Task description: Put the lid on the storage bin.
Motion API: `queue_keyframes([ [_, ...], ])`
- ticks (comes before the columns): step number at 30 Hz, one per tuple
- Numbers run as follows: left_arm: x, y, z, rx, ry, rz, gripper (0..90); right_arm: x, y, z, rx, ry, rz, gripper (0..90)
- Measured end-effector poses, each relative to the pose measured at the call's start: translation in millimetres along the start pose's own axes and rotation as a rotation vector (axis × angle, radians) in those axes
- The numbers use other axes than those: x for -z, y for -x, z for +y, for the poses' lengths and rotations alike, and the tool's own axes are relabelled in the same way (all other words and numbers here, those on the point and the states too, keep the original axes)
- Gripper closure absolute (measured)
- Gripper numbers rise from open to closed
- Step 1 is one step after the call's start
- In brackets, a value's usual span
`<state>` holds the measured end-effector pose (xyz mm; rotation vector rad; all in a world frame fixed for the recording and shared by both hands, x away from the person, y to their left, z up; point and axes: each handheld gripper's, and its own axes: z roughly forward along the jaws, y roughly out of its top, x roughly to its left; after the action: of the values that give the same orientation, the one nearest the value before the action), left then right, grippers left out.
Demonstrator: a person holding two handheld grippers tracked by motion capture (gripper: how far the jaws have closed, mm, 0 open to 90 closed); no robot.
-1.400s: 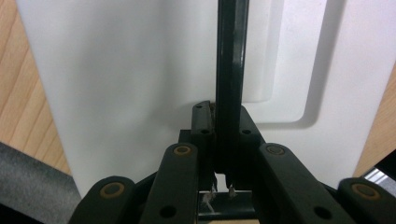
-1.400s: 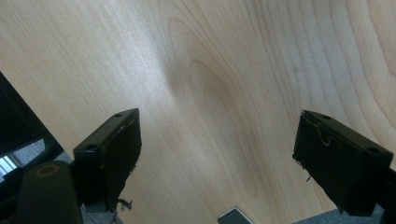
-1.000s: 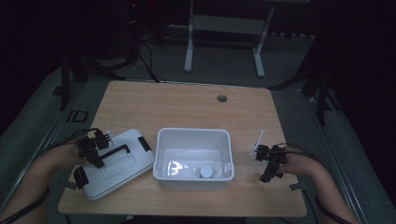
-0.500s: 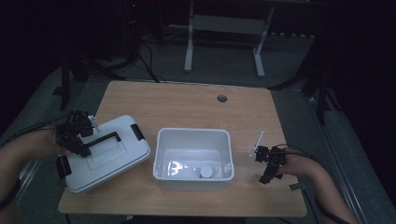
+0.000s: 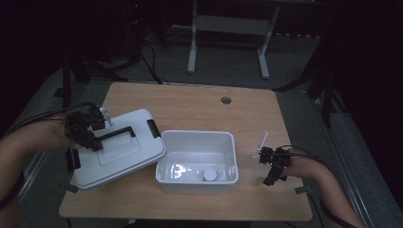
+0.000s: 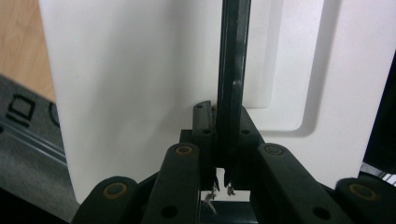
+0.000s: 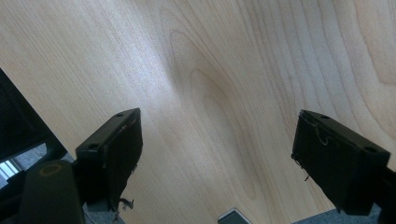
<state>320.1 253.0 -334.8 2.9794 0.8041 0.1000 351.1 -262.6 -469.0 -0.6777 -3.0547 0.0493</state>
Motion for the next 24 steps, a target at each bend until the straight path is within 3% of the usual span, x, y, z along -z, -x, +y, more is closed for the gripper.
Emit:
queue_keyframes([
  [7,1.5,8.0,29.1,-0.055,0.013,-0.011,83.6,-1.2,0.1,0.6,0.002,0.002,0.001,15.8],
  [24,2.1,33.6,110.8,-0.232,0.029,-0.014,83.6,-0.1,0.8,0.6,0.002,0.022,-0.015,15.8],
])
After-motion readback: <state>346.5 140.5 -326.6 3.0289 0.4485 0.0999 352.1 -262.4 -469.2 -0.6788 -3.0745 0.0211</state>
